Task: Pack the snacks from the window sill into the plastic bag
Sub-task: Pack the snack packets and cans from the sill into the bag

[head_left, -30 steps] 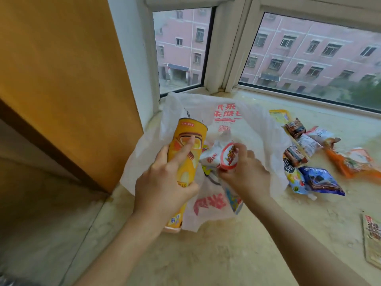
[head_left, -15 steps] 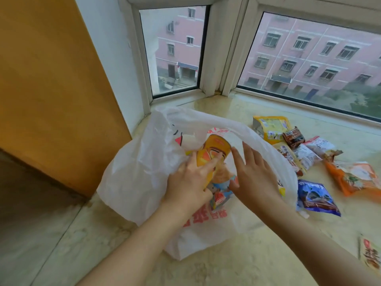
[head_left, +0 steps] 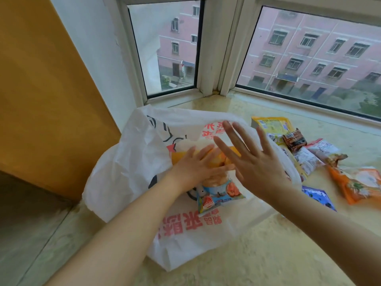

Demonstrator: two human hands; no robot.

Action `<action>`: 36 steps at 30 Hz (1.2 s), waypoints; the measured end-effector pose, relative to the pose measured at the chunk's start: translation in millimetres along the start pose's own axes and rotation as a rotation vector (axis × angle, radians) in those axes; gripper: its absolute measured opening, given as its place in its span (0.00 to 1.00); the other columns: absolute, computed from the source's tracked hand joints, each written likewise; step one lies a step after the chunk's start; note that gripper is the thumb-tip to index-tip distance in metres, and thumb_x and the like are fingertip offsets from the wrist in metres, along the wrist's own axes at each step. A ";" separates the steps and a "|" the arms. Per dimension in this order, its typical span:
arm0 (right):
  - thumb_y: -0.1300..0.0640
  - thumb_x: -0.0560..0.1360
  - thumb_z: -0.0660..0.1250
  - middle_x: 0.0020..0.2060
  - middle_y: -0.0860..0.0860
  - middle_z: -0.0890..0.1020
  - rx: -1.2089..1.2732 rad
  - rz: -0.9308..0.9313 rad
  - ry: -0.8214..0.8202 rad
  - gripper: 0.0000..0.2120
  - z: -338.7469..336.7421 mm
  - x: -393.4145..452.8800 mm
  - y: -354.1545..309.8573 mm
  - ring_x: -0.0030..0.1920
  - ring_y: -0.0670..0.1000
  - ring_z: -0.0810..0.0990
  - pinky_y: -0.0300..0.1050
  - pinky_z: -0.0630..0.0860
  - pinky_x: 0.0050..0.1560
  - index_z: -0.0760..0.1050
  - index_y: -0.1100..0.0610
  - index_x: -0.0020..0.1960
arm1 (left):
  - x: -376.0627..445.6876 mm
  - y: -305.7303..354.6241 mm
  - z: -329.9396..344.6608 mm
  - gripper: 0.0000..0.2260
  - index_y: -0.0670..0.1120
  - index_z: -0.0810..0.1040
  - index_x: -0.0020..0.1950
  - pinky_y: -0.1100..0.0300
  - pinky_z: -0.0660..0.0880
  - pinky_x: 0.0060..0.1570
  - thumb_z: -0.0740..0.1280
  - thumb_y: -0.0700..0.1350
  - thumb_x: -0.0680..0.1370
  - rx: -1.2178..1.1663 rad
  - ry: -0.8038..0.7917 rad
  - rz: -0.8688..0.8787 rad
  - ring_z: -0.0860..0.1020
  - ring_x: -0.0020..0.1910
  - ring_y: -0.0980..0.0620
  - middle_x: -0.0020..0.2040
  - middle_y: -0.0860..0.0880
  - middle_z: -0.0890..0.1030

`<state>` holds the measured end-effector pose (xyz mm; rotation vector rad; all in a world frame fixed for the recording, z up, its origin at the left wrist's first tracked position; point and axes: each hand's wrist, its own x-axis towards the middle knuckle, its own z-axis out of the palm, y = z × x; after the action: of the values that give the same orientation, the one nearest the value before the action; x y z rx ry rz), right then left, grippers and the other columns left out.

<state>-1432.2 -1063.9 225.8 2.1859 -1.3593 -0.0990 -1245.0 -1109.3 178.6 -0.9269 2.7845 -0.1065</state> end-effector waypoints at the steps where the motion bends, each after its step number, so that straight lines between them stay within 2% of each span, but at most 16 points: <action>1: 0.60 0.68 0.68 0.78 0.58 0.49 -0.019 0.016 0.000 0.44 3.3 0.9 2.1 0.77 0.57 0.47 0.63 0.47 0.74 0.50 0.54 0.78 | 1.2 -1.3 4.3 0.34 0.62 0.35 0.75 0.39 0.53 0.72 0.58 0.46 0.82 0.006 -0.019 -0.001 0.38 0.77 0.43 0.77 0.46 0.34; 4: 0.62 0.67 0.69 0.78 0.58 0.47 -0.007 0.066 0.006 0.45 14.2 5.9 7.4 0.77 0.58 0.46 0.63 0.47 0.74 0.49 0.54 0.78 | 6.0 -0.8 11.8 0.34 0.59 0.31 0.75 0.38 0.47 0.72 0.53 0.62 0.80 -0.015 -0.034 -0.047 0.32 0.75 0.45 0.71 0.50 0.24; 7: 0.62 0.68 0.69 0.77 0.59 0.45 0.009 0.079 -0.008 0.45 21.7 10.1 10.6 0.77 0.58 0.43 0.63 0.48 0.74 0.48 0.55 0.79 | 17.3 2.6 18.3 0.39 0.56 0.30 0.75 0.40 0.38 0.72 0.49 0.71 0.75 0.044 -0.039 -0.084 0.26 0.71 0.46 0.70 0.49 0.24; 9: 0.60 0.69 0.69 0.77 0.59 0.44 -0.003 0.079 -0.019 0.45 23.7 13.3 11.3 0.77 0.58 0.42 0.62 0.48 0.74 0.48 0.55 0.79 | 22.6 3.7 20.0 0.40 0.55 0.27 0.73 0.42 0.32 0.70 0.48 0.72 0.74 0.072 -0.054 -0.076 0.25 0.69 0.46 0.69 0.48 0.23; 11: 0.58 0.70 0.68 0.77 0.59 0.42 -0.024 0.080 -0.035 0.44 24.2 16.5 11.5 0.77 0.58 0.41 0.62 0.47 0.74 0.46 0.55 0.79 | 28.7 1.6 21.7 0.41 0.54 0.29 0.73 0.43 0.29 0.69 0.47 0.73 0.73 0.077 -0.028 -0.093 0.27 0.71 0.46 0.71 0.48 0.25; 13: 0.57 0.71 0.67 0.77 0.59 0.42 -0.037 0.085 -0.045 0.44 23.7 18.6 10.8 0.77 0.58 0.40 0.62 0.47 0.74 0.45 0.55 0.79 | 32.4 0.6 21.1 0.43 0.52 0.36 0.76 0.45 0.31 0.70 0.46 0.75 0.71 0.093 -0.004 -0.134 0.33 0.75 0.45 0.76 0.47 0.33; 17: 0.56 0.71 0.67 0.77 0.59 0.41 -0.025 0.089 -0.069 0.44 20.7 15.6 10.1 0.77 0.58 0.39 0.62 0.46 0.74 0.43 0.55 0.79 | 27.9 2.2 19.5 0.43 0.50 0.35 0.77 0.48 0.35 0.74 0.49 0.72 0.74 0.014 -0.191 -0.183 0.35 0.76 0.48 0.77 0.49 0.34; 21: 0.55 0.72 0.67 0.77 0.59 0.40 -0.023 0.118 -0.086 0.45 13.3 9.0 9.2 0.77 0.58 0.39 0.61 0.45 0.75 0.41 0.55 0.79 | 13.4 8.2 12.9 0.40 0.51 0.36 0.77 0.49 0.36 0.74 0.49 0.70 0.75 -0.075 -0.145 -0.210 0.36 0.77 0.50 0.78 0.50 0.35; 23: 0.55 0.72 0.67 0.77 0.59 0.39 -0.011 0.126 -0.093 0.45 8.9 4.9 6.7 0.77 0.58 0.38 0.61 0.45 0.75 0.41 0.55 0.78 | 5.9 13.8 1.7 0.39 0.51 0.33 0.76 0.49 0.35 0.73 0.48 0.69 0.76 -0.033 -0.074 -0.169 0.35 0.76 0.50 0.77 0.51 0.33; 25: 0.53 0.72 0.67 0.77 0.59 0.41 -0.006 0.130 -0.099 0.46 2.6 -2.0 4.0 0.77 0.58 0.40 0.61 0.45 0.74 0.41 0.55 0.79 | -0.5 19.5 -4.2 0.37 0.51 0.33 0.76 0.48 0.40 0.74 0.46 0.68 0.77 -0.004 0.043 -0.137 0.38 0.77 0.50 0.75 0.51 0.33; 26: 0.52 0.72 0.67 0.77 0.59 0.42 -0.002 0.140 -0.094 0.45 -1.3 -6.4 2.6 0.77 0.58 0.41 0.61 0.46 0.74 0.42 0.55 0.79 | -3.2 21.8 -5.0 0.36 0.51 0.36 0.77 0.47 0.48 0.75 0.45 0.67 0.77 -0.003 0.156 -0.131 0.45 0.78 0.50 0.76 0.50 0.39; 28: 0.49 0.72 0.67 0.77 0.59 0.45 0.008 0.183 -0.086 0.44 -10.3 -17.5 1.2 0.77 0.58 0.43 0.62 0.47 0.74 0.45 0.56 0.79 | -9.7 28.4 -6.5 0.33 0.49 0.52 0.77 0.46 0.66 0.68 0.46 0.65 0.76 -0.053 0.344 -0.140 0.62 0.75 0.49 0.77 0.49 0.58; 29: 0.47 0.72 0.67 0.77 0.59 0.45 0.017 0.211 -0.090 0.44 -15.8 -24.3 0.8 0.77 0.58 0.44 0.62 0.48 0.74 0.46 0.56 0.79 | -12.9 31.9 -8.5 0.32 0.48 0.57 0.75 0.47 0.70 0.65 0.47 0.64 0.76 -0.062 0.412 -0.146 0.66 0.72 0.48 0.75 0.48 0.65; 31: 0.44 0.73 0.65 0.78 0.59 0.46 0.030 0.262 -0.101 0.43 -26.1 -39.9 1.0 0.77 0.57 0.45 0.62 0.48 0.74 0.47 0.57 0.78 | -18.6 40.5 -15.7 0.30 0.47 0.63 0.74 0.48 0.71 0.62 0.50 0.62 0.78 -0.098 0.479 -0.141 0.67 0.71 0.48 0.74 0.48 0.68; 36: 0.43 0.73 0.64 0.77 0.58 0.51 0.085 0.413 -0.133 0.41 -50.0 -91.3 0.0 0.77 0.57 0.51 0.62 0.52 0.73 0.50 0.58 0.78 | -26.6 76.6 -49.6 0.27 0.49 0.63 0.74 0.48 0.71 0.62 0.52 0.61 0.79 -0.143 0.585 -0.063 0.69 0.70 0.49 0.72 0.49 0.70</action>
<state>-1459.2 -965.7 247.6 1.9457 -1.8917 -0.0309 -1279.7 -1031.9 221.4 -1.1764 3.3299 -0.2228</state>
